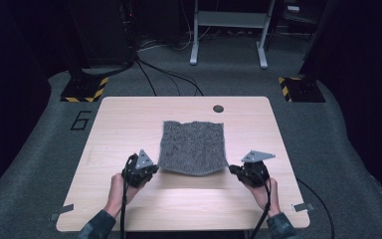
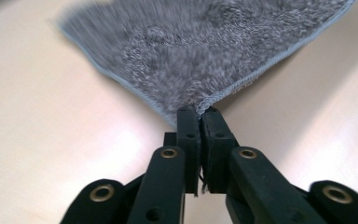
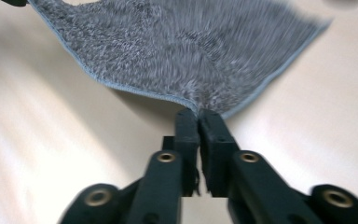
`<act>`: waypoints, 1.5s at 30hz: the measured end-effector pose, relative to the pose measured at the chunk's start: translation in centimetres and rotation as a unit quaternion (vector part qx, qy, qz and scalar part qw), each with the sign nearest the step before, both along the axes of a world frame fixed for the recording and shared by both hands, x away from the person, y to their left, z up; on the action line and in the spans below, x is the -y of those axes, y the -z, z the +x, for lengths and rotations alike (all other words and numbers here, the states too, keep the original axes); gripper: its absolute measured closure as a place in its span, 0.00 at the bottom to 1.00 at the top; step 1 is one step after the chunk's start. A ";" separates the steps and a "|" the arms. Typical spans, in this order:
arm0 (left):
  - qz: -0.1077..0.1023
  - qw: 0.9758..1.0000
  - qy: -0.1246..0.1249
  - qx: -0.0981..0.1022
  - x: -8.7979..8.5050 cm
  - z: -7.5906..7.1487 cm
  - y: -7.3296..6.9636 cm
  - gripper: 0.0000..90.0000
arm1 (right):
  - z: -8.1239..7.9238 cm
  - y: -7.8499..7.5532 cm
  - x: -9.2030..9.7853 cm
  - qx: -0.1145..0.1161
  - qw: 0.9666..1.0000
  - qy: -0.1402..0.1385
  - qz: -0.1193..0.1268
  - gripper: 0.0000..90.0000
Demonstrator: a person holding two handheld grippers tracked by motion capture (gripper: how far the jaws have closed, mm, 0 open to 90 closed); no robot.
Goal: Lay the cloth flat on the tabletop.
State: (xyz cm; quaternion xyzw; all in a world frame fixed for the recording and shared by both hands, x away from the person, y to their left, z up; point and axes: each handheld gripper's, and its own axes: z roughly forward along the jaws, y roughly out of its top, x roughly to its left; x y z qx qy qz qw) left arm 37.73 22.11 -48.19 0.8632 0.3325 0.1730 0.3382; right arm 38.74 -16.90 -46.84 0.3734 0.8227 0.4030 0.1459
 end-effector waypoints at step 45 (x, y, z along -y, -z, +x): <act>0.002 0.996 -0.087 -0.010 1.4 7.3 3.9 0.12 | 7.7 5.7 -6.5 -0.031 0.996 0.033 -0.072 0.00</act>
